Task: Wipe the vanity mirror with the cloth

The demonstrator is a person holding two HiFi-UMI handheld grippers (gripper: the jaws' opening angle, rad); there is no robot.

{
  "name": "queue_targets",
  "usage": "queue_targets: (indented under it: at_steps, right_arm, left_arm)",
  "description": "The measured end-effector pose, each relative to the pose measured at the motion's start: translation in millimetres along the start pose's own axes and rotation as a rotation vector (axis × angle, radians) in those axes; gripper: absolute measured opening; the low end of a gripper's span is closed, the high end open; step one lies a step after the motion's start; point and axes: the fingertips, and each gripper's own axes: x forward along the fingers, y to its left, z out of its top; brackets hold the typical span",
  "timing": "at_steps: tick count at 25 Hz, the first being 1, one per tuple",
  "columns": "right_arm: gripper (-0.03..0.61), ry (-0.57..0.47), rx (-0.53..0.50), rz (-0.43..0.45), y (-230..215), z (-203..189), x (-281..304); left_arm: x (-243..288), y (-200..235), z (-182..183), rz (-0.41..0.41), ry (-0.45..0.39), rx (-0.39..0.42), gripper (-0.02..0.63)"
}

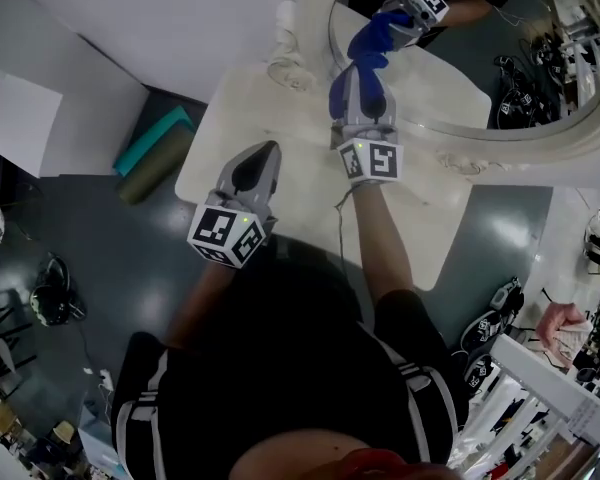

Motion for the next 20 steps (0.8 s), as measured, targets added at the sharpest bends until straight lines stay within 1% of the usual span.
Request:
queue_targets:
  at_steps: [5, 10, 13, 20]
  right_arm:
    - [0.041, 0.029, 0.025, -0.074, -7, 26, -36]
    - [0.041, 0.059, -0.011, -0.120, -20, 47, -79]
    - [0.041, 0.084, -0.027, -0.170, -35, 59, -108]
    - [0.041, 0.111, -0.021, -0.299, -57, 74, -180]
  left_arm:
    - [6, -19, 2, -0.052, -0.004, 0.007, 0.011]
    - [21, -45, 4, -0.120, -0.012, 0.025, 0.011]
    - [33, -64, 4, -0.159, -0.010, 0.042, 0.009]
    - [43, -102, -5, -0.238, 0.004, 0.070, 0.011]
